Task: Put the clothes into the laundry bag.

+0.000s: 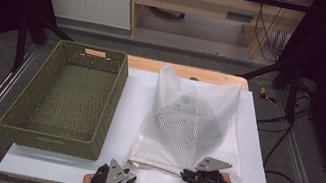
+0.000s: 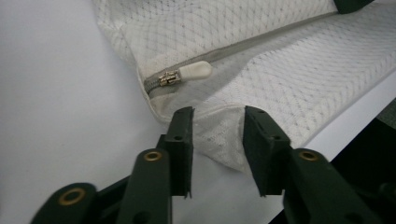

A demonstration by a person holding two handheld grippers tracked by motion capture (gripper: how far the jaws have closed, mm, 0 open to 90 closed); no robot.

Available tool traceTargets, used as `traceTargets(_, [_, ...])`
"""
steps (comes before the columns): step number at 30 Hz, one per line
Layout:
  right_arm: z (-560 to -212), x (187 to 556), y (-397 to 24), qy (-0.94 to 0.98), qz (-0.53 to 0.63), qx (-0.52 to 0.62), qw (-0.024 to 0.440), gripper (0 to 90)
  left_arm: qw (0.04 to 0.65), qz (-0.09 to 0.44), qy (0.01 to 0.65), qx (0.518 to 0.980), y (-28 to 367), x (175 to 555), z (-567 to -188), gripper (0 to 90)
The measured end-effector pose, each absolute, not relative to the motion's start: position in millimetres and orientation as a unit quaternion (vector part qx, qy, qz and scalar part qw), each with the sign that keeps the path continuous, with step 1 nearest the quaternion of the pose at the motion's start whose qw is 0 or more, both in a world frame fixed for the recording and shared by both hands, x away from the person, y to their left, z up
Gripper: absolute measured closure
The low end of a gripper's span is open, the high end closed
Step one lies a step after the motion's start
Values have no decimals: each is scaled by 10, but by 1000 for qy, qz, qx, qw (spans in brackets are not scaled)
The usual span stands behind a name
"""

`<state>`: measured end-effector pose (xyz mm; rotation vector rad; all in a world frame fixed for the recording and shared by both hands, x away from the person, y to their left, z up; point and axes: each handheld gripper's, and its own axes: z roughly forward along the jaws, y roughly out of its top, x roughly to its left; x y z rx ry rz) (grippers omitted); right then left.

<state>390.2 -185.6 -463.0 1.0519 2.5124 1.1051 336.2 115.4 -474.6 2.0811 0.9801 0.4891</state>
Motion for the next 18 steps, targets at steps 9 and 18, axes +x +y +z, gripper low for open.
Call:
traceTargets(9, [-4577,3892,-1829,845,386,348,129,508,394,205,388,807,1170,3347,-4694,353])
traceTargets(18, [-4482,3856,-1804,839,400,334,160,268,414,206,378,802,1201,3345,-4633,200])
